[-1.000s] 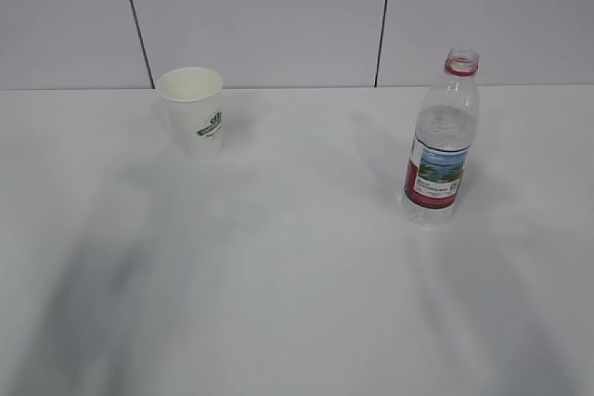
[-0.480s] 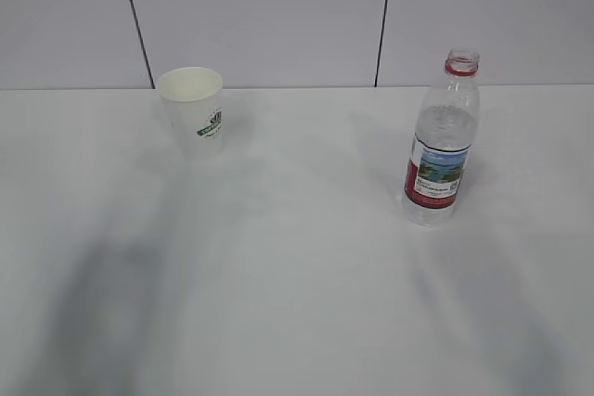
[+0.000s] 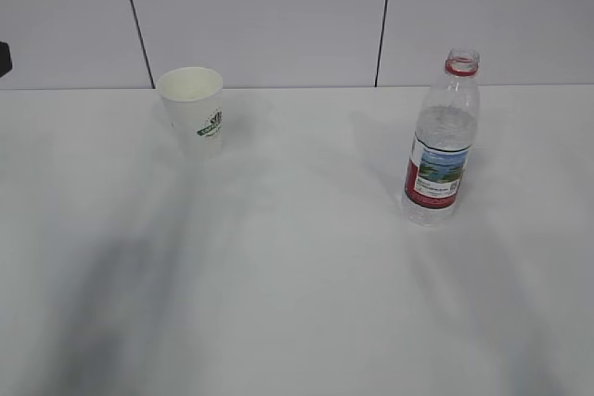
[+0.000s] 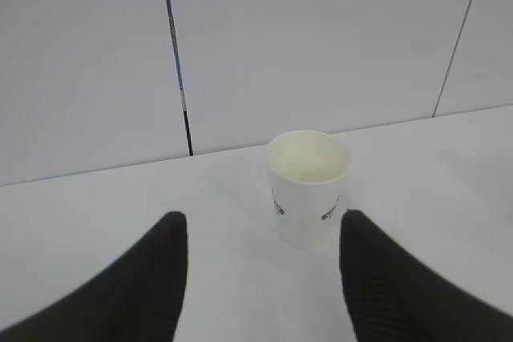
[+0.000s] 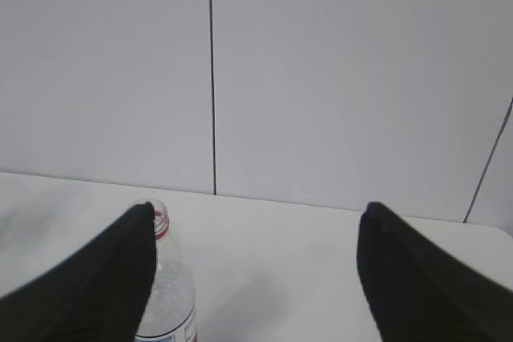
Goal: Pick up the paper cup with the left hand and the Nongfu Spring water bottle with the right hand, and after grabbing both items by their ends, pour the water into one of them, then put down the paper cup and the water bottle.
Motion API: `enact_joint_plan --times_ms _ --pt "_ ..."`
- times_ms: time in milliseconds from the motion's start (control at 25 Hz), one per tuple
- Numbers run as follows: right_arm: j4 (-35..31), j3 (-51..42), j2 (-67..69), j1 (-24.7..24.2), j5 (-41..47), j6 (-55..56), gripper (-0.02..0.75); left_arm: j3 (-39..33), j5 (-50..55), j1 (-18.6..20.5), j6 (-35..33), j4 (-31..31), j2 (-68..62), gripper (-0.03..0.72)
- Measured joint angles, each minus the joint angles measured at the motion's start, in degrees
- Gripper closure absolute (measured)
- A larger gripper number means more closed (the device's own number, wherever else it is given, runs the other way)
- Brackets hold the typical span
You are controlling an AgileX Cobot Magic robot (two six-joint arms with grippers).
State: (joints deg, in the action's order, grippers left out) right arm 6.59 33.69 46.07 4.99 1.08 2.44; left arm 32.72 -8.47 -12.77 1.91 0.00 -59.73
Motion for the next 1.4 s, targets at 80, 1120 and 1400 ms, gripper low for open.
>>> enact_joint_plan --times_ms 80,1120,1400 --pt "0.14 0.00 0.16 0.00 -0.50 0.00 0.153 0.00 -0.13 -0.04 0.00 0.00 0.00 0.236" --pt "0.47 0.00 15.88 0.00 -17.44 0.00 0.153 0.00 -15.52 -0.04 0.00 2.82 -8.69 0.245" --pt "0.97 -0.55 21.32 0.00 -23.13 0.00 0.153 0.00 -21.34 -0.04 0.00 4.02 -13.52 0.245"
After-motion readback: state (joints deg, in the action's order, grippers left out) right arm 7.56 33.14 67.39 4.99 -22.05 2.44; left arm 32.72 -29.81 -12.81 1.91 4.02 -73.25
